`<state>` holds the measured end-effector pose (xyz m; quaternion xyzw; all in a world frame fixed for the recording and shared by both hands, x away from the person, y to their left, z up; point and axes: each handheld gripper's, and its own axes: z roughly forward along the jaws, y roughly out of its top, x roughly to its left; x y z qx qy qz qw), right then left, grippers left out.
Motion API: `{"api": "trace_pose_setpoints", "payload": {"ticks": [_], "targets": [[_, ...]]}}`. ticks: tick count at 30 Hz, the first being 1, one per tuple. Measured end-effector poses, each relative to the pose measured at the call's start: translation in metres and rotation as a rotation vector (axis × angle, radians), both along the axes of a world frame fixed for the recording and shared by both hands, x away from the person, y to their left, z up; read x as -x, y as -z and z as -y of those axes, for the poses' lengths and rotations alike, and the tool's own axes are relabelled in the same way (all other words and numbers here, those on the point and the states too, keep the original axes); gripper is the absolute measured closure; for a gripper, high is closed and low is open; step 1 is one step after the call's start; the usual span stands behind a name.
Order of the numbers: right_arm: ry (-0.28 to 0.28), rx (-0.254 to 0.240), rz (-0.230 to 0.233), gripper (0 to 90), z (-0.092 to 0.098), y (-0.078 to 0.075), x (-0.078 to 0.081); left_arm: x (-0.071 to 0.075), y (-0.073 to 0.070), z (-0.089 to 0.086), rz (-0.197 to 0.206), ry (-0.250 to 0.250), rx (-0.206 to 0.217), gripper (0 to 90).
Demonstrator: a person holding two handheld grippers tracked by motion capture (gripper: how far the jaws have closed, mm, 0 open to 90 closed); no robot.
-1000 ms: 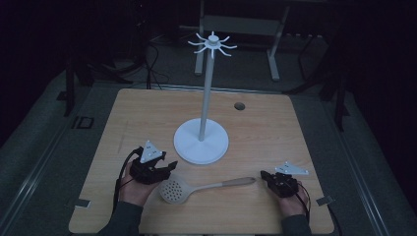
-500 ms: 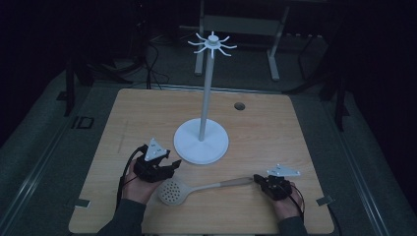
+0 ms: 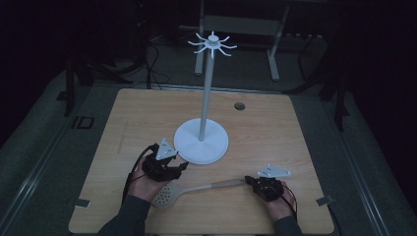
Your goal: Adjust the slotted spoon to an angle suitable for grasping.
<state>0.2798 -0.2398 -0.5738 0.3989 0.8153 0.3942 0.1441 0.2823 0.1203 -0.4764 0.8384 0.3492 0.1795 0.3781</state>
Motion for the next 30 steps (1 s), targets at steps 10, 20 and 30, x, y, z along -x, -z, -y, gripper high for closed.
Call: {"api": "trace_pose_setpoints", "payload": {"ticks": [10, 20, 30], "targets": [[-0.044, -0.003, 0.000, 90.0, -0.007, 0.000, 0.001, -0.004, -0.006, 0.013, -0.012, 0.153, -0.029, 45.8], [-0.029, -0.025, 0.023, 83.7, 0.000, -0.004, 0.000, -0.008, -0.013, 0.024, -0.029, 0.262, -0.039, 45.8], [0.038, -0.052, 0.053, 78.7, 0.018, -0.009, -0.002, -0.012, -0.014, 0.032, -0.030, 0.298, -0.057, 45.7]]}}
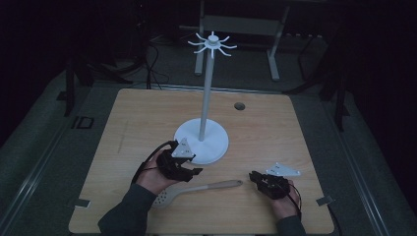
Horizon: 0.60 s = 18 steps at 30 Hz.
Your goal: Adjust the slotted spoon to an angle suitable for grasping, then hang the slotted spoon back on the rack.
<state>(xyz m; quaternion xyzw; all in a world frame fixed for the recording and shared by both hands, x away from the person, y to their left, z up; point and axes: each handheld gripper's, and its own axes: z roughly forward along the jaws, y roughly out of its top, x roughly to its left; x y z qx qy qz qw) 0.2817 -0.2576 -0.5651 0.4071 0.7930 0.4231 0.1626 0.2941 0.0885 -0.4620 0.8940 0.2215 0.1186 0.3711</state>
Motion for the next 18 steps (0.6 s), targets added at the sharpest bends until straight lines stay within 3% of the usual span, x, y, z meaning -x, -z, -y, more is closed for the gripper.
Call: {"api": "trace_pose_setpoints", "payload": {"ticks": [18], "targets": [[0.063, -0.027, 0.013, 76.8, 0.019, -0.004, -0.002, -0.008, 0.003, 0.013, -0.019, 0.022, -0.066, 46.2]]}}
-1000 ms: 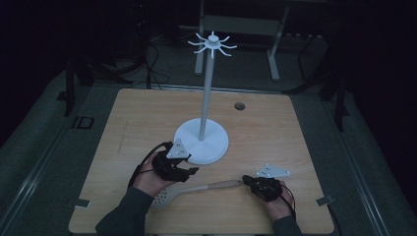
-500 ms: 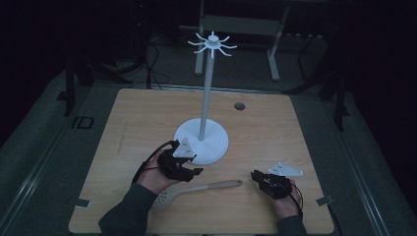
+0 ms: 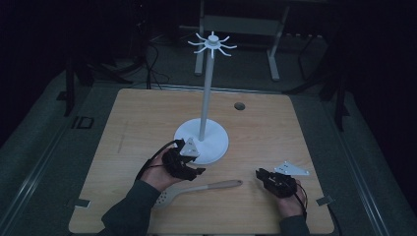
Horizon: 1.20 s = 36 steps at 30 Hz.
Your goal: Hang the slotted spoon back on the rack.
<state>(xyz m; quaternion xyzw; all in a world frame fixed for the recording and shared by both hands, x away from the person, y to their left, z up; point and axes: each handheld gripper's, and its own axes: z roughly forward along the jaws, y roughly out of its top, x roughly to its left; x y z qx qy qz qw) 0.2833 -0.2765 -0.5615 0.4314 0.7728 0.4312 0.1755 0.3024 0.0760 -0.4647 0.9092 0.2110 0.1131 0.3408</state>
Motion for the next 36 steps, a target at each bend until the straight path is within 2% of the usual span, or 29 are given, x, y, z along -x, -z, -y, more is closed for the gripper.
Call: {"api": "trace_pose_setpoints", "payload": {"ticks": [6, 18, 29, 36], "targets": [[0.011, 0.003, 0.005, 75.9, 0.003, 0.000, 0.000, -0.002, 0.002, 0.005, -0.019, 0.027, -0.032, 49.5], [0.018, 0.005, 0.011, 74.7, 0.007, -0.001, 0.000, -0.006, 0.011, 0.020, -0.051, 0.073, -0.092, 49.7], [0.026, 0.009, 0.014, 73.8, 0.008, -0.001, 0.000, -0.009, 0.023, 0.033, -0.075, 0.109, -0.157, 50.0], [0.037, 0.007, 0.020, 73.1, 0.010, -0.002, 0.000, -0.013, 0.033, 0.042, -0.114, 0.129, -0.194, 50.7]]}}
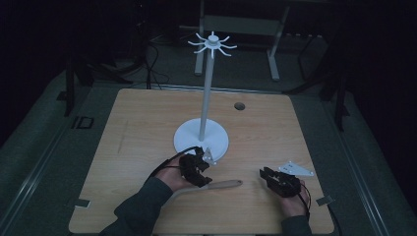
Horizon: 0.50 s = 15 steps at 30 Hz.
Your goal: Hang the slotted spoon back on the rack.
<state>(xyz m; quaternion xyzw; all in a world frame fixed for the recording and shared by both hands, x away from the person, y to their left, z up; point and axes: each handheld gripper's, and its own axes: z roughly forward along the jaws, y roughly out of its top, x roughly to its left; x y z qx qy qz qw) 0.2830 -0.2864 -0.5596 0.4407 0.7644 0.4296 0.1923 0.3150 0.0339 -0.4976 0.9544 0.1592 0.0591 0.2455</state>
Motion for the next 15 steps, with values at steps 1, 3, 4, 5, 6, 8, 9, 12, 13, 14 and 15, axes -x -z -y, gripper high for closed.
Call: {"api": "trace_pose_setpoints", "payload": {"ticks": [1, 3, 4, 5, 6, 8, 9, 12, 13, 14, 15], "targets": [[0.001, 0.000, 0.001, 73.0, 0.000, 0.000, 0.000, -0.001, 0.001, 0.001, -0.004, 0.001, -0.006, 51.1], [0.001, 0.001, 0.001, 72.8, 0.000, 0.000, 0.000, -0.002, 0.001, 0.003, -0.011, 0.002, -0.010, 51.3], [0.002, 0.001, 0.001, 72.8, 0.000, 0.000, 0.000, -0.003, 0.002, 0.004, -0.011, 0.005, -0.014, 51.3], [0.003, 0.000, 0.000, 72.7, 0.001, 0.000, 0.000, -0.004, 0.002, 0.005, -0.014, 0.007, -0.020, 51.3], [0.003, 0.000, 0.001, 72.7, 0.001, 0.000, 0.000, -0.004, 0.002, 0.007, -0.017, 0.008, -0.021, 51.3], [0.002, 0.000, 0.000, 72.6, 0.001, 0.000, 0.000, -0.005, 0.003, 0.009, -0.019, 0.019, -0.039, 51.5], [0.003, 0.000, 0.000, 72.6, 0.001, 0.000, 0.000, -0.005, 0.004, 0.010, -0.021, 0.023, -0.047, 51.6], [0.003, -0.001, 0.000, 72.6, 0.001, 0.000, 0.000, -0.005, 0.007, 0.014, -0.029, 0.035, -0.075, 52.7], [0.003, -0.001, 0.000, 72.6, 0.001, 0.000, 0.000, -0.005, 0.009, 0.015, -0.034, 0.042, -0.085, 53.3], [0.003, -0.001, 0.000, 72.6, 0.001, 0.000, 0.000, -0.005, 0.009, 0.015, -0.039, 0.044, -0.092, 54.3], [0.003, -0.001, 0.000, 72.5, 0.001, 0.000, 0.000, -0.005, 0.011, 0.017, -0.050, 0.043, -0.095, 55.8]]}}
